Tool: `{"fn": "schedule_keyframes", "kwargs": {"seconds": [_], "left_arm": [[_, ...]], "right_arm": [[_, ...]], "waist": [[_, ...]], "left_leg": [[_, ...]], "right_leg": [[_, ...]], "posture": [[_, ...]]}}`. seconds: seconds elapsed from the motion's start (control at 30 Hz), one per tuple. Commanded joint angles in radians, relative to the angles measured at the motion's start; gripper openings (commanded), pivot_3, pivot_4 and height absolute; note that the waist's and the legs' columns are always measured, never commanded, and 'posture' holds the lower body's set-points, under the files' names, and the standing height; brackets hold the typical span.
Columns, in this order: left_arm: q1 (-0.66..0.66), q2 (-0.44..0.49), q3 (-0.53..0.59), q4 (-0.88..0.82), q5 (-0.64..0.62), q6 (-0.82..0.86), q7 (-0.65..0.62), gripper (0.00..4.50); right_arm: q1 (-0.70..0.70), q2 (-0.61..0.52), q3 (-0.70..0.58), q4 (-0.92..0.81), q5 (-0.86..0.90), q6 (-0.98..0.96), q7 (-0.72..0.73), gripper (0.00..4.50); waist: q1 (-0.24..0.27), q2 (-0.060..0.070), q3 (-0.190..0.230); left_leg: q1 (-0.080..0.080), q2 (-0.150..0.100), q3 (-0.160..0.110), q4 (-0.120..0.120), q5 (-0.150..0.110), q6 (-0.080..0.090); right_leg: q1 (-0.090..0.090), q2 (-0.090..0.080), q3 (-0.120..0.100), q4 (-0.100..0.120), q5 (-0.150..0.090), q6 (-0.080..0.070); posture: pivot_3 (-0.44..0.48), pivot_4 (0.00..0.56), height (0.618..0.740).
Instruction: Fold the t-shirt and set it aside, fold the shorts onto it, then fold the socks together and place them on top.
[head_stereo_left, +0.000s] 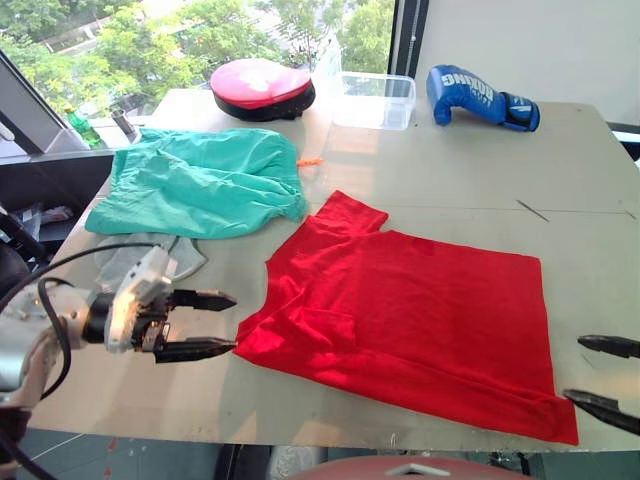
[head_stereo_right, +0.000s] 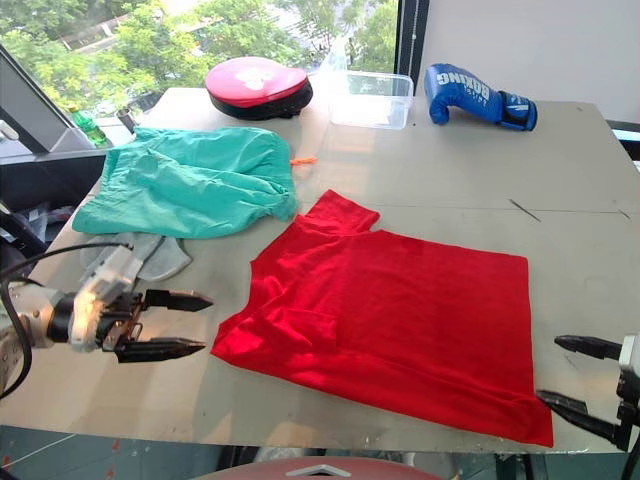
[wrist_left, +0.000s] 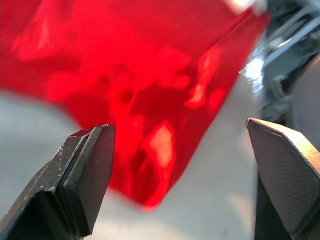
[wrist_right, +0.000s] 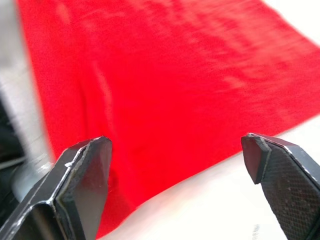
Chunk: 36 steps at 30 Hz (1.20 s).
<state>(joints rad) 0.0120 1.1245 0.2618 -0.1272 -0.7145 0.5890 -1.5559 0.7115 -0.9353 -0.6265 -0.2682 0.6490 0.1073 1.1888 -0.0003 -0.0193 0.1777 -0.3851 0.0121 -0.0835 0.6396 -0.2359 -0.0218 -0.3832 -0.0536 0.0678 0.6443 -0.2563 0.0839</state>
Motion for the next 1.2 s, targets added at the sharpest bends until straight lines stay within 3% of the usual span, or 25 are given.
{"fn": "schedule_keyframes", "kwargs": {"seconds": [0.03,0.1,0.23,0.43,0.7,0.93,1.13,1.2], "left_arm": [[-0.153,-0.02,-0.068,0.008,0.018,-0.005,0.032,4.5],[-0.383,-0.163,-0.175,0.106,0.123,-0.036,0.183,4.5],[-0.669,-0.375,-0.319,0.336,0.311,-0.113,0.348,4.5],[-0.947,-0.607,-0.39,0.749,0.497,-0.278,0.556,4.5],[-1.154,-0.75,-0.426,1.234,0.679,-0.487,0.749,4.5],[-1.189,-0.8,-0.435,1.408,0.782,-0.483,0.806,4.5],[-1.192,-0.833,-0.378,1.431,0.765,-0.443,0.763,1.76],[-1.194,-0.838,-0.366,1.428,0.765,-0.435,0.74,0.59]], "right_arm": [[-0.087,0.002,0.003,0.054,-0.012,0.062,-0.029,4.45],[-0.187,0.003,0.048,0.104,-0.034,0.09,-0.081,4.45],[-0.33,0.039,0.111,0.141,-0.059,0.153,-0.157,4.45],[-0.462,0.076,0.161,0.19,-0.11,0.219,-0.261,4.45],[-0.553,0.123,0.205,0.15,-0.134,0.305,-0.363,4.45],[-0.58,0.138,0.212,0.113,-0.147,0.347,-0.415,4.45],[-0.609,0.137,0.217,0.101,-0.154,0.416,-0.462,4.5],[-0.622,0.134,0.219,0.106,-0.16,0.432,-0.47,4.5]], "waist": [[-0.002,0.0,0.0],[0.0,0.005,0.0],[0.01,0.003,0.002],[-0.01,0.002,0.002],[-0.018,0.002,0.002],[-0.016,0.002,0.003],[-0.016,0.003,0.002],[-0.016,0.003,0.002]], "left_leg": [[-0.001,0.0,0.0,-0.001,0.0,0.0],[-0.001,-0.001,0.0,-0.002,0.0,0.0],[-0.002,-0.001,-0.003,0.008,0.001,0.0],[-0.011,-0.002,-0.004,0.01,0.0,0.001],[-0.015,-0.003,-0.004,0.008,0.0,0.001],[-0.015,-0.004,-0.004,0.01,0.0,0.001],[-0.014,-0.004,-0.004,0.011,0.0,0.001],[-0.014,-0.004,-0.004,0.011,0.0,0.001]], "right_leg": [[-0.001,0.0,0.0,0.0,0.0,0.0],[-0.002,0.0,0.0,0.0,0.0,0.0],[0.004,0.003,-0.002,0.001,0.004,0.004],[-0.004,0.003,-0.003,0.001,0.008,0.003],[-0.013,0.002,-0.002,0.008,0.008,0.003],[-0.013,0.002,-0.002,0.013,0.007,0.004],[-0.013,0.002,-0.001,0.016,0.007,0.004],[-0.013,0.002,-0.001,0.016,0.007,0.004]], "posture": [[0.0,0.15,0.731],[0.0,0.15,0.731],[0.0,0.15,0.731],[0.0,0.15,0.731],[0.0,0.15,0.731],[0.0,0.15,0.731],[0.0,0.15,0.731],[0.0,0.15,0.731]]}}
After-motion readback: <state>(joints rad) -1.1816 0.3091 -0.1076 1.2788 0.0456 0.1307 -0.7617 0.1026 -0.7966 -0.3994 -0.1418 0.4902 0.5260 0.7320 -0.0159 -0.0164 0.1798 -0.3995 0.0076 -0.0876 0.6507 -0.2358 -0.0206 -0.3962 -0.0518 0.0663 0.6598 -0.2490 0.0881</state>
